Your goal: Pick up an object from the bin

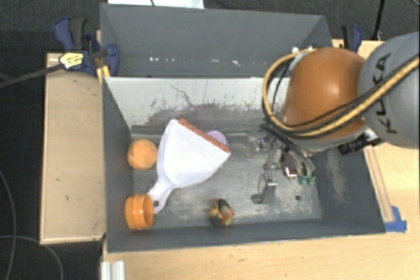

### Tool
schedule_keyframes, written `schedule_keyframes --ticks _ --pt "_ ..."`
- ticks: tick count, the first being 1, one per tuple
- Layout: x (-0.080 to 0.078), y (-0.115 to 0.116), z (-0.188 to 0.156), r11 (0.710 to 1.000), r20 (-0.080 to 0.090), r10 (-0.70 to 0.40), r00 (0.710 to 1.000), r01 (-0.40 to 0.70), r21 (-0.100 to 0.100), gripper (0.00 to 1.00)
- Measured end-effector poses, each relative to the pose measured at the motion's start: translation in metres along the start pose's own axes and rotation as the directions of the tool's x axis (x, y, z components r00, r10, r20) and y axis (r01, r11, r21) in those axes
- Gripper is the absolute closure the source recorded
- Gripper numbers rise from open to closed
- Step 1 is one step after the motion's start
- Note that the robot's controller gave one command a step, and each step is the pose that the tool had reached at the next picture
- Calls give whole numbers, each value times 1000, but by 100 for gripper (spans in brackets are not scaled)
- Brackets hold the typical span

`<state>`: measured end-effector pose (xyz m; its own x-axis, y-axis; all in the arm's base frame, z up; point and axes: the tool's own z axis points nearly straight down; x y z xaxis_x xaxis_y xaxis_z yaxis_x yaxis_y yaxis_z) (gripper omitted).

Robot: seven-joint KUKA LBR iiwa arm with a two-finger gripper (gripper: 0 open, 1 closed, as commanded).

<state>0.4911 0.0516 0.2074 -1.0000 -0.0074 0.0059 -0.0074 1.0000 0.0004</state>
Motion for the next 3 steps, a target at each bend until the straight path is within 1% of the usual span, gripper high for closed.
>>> schedule_keyframes --ticks 1,2,3 --pt "-2 0 -4 1000 8 2 1000 -2 -1 0" --pt "-3 21 43 999 16 -51 999 51 0 0" --pt "-20 59 110 977 13 -212 977 212 2 0"
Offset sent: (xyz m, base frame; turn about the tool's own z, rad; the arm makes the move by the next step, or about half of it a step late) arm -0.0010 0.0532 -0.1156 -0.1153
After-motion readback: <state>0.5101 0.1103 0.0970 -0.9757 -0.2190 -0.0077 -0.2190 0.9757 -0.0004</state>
